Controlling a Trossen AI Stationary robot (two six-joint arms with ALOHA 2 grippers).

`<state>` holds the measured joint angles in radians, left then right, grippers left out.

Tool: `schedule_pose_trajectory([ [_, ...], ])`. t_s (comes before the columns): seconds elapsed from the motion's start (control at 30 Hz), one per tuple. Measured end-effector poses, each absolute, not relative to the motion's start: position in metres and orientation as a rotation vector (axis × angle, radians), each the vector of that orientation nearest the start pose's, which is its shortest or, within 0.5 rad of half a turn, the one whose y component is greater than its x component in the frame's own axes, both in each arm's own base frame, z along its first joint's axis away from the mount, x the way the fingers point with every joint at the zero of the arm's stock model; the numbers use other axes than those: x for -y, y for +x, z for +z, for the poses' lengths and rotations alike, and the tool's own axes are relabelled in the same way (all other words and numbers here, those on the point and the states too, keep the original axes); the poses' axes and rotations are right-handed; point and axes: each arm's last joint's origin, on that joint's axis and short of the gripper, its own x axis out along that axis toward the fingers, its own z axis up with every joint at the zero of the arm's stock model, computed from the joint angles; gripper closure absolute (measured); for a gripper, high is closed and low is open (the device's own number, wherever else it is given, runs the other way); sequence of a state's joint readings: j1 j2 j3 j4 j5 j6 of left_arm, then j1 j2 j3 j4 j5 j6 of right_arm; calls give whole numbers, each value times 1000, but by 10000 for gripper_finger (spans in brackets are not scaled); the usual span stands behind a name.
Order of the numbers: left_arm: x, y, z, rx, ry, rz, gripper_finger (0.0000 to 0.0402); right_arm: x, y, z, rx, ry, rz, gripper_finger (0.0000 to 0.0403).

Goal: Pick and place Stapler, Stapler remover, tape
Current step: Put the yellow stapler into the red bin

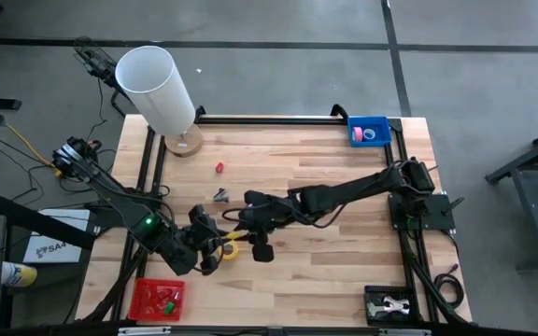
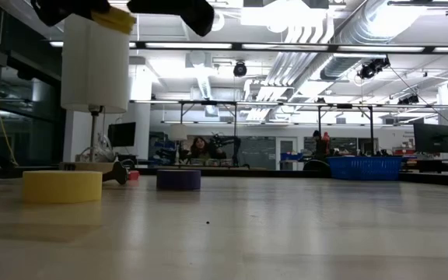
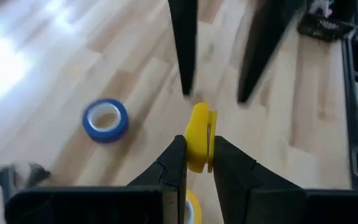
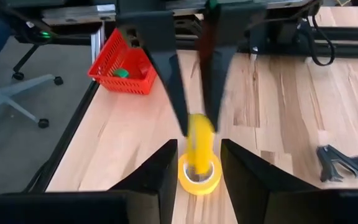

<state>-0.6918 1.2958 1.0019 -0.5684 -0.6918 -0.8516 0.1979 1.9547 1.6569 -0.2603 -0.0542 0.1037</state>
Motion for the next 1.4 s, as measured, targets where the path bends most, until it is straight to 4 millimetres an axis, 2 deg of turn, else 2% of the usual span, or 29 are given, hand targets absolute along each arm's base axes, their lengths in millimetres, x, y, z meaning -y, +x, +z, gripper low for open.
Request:
schedule_pose_trajectory([
  [0.17,153,207,271,-741,-339,178,350,-86,441,281,-609,63,202,289],
  [0.5,162,190,261,-1208,-555,-94,350,-85,439,279,-642,51,179,289],
  [0.73,181,168,261,-1362,-599,-187,350,-85,439,278,-644,51,178,289],
  [0.93,201,144,261,-1402,-643,-152,350,-85,439,278,-644,50,173,289],
  [1.1,210,124,259,-1401,-680,-43,350,-84,439,278,-641,40,142,289],
  [1.4,225,108,248,-1470,-748,94,350,-84,439,278,-643,61,124,289],
])
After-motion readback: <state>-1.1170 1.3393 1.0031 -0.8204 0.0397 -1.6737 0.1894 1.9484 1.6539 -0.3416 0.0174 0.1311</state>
